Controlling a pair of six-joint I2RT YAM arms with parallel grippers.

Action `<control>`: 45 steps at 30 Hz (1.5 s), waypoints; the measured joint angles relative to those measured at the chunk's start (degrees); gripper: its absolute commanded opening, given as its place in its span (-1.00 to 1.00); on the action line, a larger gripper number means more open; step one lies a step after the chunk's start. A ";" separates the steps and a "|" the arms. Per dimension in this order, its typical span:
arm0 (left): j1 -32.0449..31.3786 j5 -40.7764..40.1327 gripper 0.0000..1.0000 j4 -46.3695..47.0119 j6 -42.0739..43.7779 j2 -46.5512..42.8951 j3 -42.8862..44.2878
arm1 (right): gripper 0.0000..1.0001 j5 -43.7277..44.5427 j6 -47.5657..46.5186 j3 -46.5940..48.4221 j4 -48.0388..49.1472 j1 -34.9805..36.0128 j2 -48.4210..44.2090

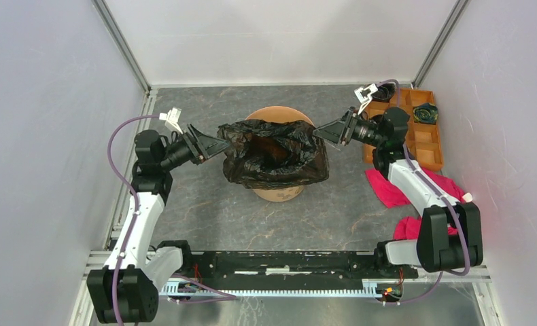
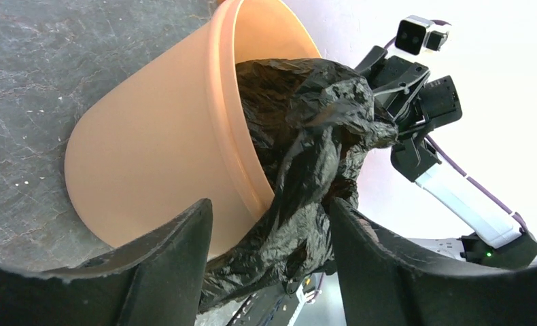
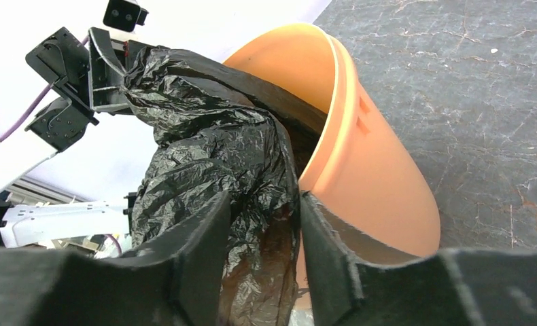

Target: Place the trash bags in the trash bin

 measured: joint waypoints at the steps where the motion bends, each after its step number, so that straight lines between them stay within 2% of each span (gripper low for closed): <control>1: 0.00 0.13 0.32 0.31 -0.07 0.55 -0.02 | -0.18 0.00 0.11 0.02 0.50 0.11 0.33; 6: 0.00 0.17 0.06 1.31 -0.33 3.21 -0.02 | -0.69 0.17 0.37 0.09 1.62 0.31 2.14; 9: 0.00 0.11 -0.19 2.45 -0.92 4.74 -0.02 | -0.95 0.96 0.66 0.33 1.79 0.35 2.38; 16: 0.00 -0.24 -0.56 3.76 -2.19 7.52 0.50 | -0.99 2.89 -0.24 1.40 0.57 0.61 2.36; 19: -0.02 -1.18 -0.78 3.76 -2.38 8.24 1.53 | -0.99 4.48 -1.25 2.14 -0.68 0.72 2.38; 27: -1.11 -4.50 -0.86 3.63 -2.62 13.14 7.30 | -0.99 9.84 -4.28 3.72 -4.37 0.70 2.51; 37: -3.34 -9.60 -0.76 -2.86 -0.07 21.66 14.78 | -0.99 15.30 -8.28 3.82 -9.42 0.59 5.38; 40: -3.32 -10.71 -0.75 -4.87 0.83 23.56 14.86 | -0.99 16.41 -9.92 3.82 -10.99 0.59 5.75; 45: -3.32 -12.13 -0.62 -7.13 2.43 24.79 14.56 | -0.99 16.61 -11.76 3.82 -12.07 0.57 7.19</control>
